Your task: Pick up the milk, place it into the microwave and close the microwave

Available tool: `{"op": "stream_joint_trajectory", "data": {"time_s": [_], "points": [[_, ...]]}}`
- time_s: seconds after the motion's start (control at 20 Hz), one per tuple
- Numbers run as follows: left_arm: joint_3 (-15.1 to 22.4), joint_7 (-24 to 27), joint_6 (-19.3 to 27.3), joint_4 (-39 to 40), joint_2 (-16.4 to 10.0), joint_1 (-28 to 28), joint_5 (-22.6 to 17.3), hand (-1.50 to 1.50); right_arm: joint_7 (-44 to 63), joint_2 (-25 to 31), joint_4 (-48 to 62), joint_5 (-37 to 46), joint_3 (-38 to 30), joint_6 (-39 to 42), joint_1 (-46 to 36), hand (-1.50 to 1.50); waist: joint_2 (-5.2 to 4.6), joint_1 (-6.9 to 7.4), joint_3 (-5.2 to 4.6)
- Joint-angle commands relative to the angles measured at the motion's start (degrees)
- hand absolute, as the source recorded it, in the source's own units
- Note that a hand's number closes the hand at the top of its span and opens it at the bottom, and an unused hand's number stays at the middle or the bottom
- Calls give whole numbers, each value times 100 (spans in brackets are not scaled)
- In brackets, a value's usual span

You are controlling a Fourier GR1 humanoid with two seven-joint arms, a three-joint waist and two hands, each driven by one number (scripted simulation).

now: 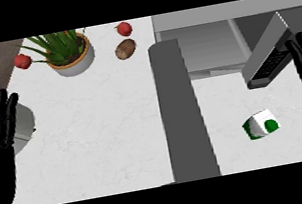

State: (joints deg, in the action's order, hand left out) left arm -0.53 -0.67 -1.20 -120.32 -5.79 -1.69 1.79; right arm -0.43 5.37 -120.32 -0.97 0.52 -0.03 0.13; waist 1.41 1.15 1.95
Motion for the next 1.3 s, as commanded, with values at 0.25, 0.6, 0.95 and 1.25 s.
{"op": "stream_joint_trajectory", "data": {"time_s": [0.25, 0.6, 0.95, 1.25], "points": [[82, 565, -89, 792, 256, 52, -132, -150, -18, 630, -1167, -1098, -595, 1045, 1319, -150, -129, -240, -197], [94, 741, 3, 957, 573, -651, -1470, -150, -769, 691, -480, -1455, -647, 2074, 2549, -150, -131, -187, -194], [1074, 1622, -47, 494, 577, -2081, -1185, -150, -758, 366, -45, -1058, -644, 2041, 2368, -150, -131, -99, -196], [595, 1711, -498, 545, 450, -2243, -1497, -150, -1161, 280, 862, -969, -857, 2304, 2155, -150, -136, -96, -196]]}}
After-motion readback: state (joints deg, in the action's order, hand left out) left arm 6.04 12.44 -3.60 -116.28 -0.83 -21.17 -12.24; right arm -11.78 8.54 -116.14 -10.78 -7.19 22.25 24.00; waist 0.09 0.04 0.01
